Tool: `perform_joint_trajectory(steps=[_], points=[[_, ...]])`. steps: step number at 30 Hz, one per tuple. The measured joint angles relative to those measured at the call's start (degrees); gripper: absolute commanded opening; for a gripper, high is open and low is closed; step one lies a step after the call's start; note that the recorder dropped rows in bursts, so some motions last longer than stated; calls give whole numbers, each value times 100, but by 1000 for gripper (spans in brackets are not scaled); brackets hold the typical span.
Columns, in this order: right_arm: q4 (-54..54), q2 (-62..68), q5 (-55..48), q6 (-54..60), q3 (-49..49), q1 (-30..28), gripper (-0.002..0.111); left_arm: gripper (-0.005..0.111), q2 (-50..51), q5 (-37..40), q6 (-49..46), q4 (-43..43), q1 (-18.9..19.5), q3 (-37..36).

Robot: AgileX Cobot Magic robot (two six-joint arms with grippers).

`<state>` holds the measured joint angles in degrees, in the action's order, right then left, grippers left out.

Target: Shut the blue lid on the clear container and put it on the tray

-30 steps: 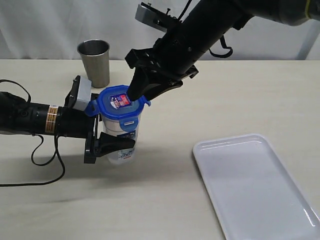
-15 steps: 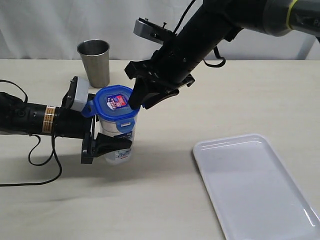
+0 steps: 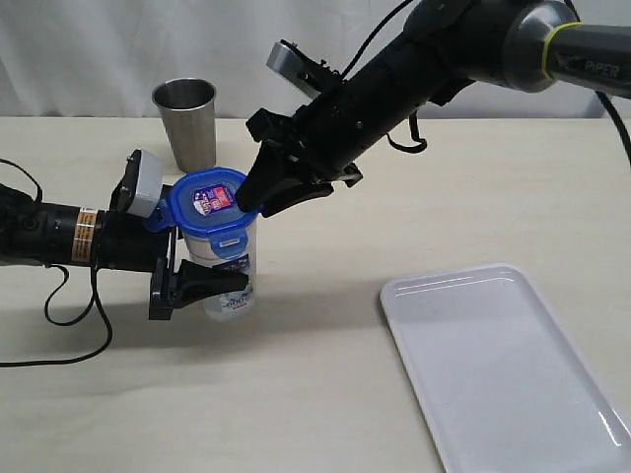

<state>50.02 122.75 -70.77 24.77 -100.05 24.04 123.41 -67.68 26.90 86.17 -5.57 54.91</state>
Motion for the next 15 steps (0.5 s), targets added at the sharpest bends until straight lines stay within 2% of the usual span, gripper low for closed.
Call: perform_joint_trajectory(steps=[5,11,15], points=[[-82,-55,-13,224,0,-22,31,0,0,0,-12,4,0,0],[-435,-300,150,441,34,-22,53,0,0,61,-77,-103,-91,0],[-742,-471,440,505,70,50,59,0,0,71,-36,-166,-170,10]])
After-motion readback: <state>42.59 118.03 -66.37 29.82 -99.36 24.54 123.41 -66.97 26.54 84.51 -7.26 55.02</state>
